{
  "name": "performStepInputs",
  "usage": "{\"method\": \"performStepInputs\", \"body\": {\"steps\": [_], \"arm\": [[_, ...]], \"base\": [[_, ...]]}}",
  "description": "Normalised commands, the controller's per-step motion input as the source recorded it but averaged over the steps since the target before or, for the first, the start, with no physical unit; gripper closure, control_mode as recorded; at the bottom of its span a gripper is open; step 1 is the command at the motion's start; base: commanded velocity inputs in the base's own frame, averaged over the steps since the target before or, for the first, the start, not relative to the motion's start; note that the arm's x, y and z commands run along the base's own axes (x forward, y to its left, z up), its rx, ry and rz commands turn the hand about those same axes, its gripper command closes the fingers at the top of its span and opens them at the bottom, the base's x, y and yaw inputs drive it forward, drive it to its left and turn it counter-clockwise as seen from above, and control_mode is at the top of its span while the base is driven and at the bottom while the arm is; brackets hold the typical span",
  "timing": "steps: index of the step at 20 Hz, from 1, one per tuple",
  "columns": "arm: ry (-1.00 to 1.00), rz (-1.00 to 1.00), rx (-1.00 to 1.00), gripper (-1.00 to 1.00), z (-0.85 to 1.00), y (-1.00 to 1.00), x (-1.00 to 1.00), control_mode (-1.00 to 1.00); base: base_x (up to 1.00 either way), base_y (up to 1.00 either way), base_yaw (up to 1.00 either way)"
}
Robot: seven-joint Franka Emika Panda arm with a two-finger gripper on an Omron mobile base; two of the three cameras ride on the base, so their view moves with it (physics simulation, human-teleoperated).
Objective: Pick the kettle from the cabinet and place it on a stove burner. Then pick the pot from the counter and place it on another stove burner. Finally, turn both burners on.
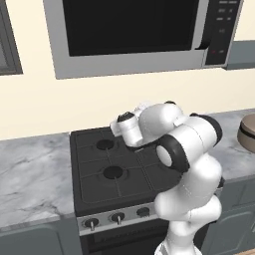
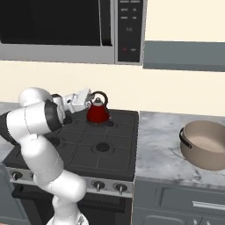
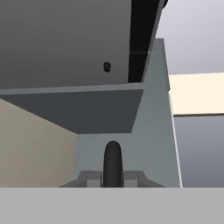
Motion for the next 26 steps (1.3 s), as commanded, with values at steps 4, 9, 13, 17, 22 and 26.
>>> {"method": "performStepInputs", "body": {"steps": [4,9,13,17,22,26], "arm": [[0.00,-0.05,0.00,1.00,-0.19,-0.14,0.39,-1.00],[-0.01,-0.05,-0.01,1.00,-0.24,-0.10,0.35,-1.00],[-0.03,-0.08,-0.04,1.00,-0.31,-0.11,0.28,-1.00],[-0.08,-0.09,-0.06,1.00,-0.33,-0.12,0.28,-1.00],[-0.12,-0.08,-0.07,1.00,-0.33,-0.10,0.30,-1.00],[-0.10,-0.09,-0.08,1.00,-0.36,-0.08,0.25,-1.00]], "base": [[0.00,0.00,0.00],[0.00,0.00,0.00],[0.00,0.00,0.00],[0.00,0.00,0.00],[0.00,0.00,0.00],[0.00,0.00,0.00]]}}
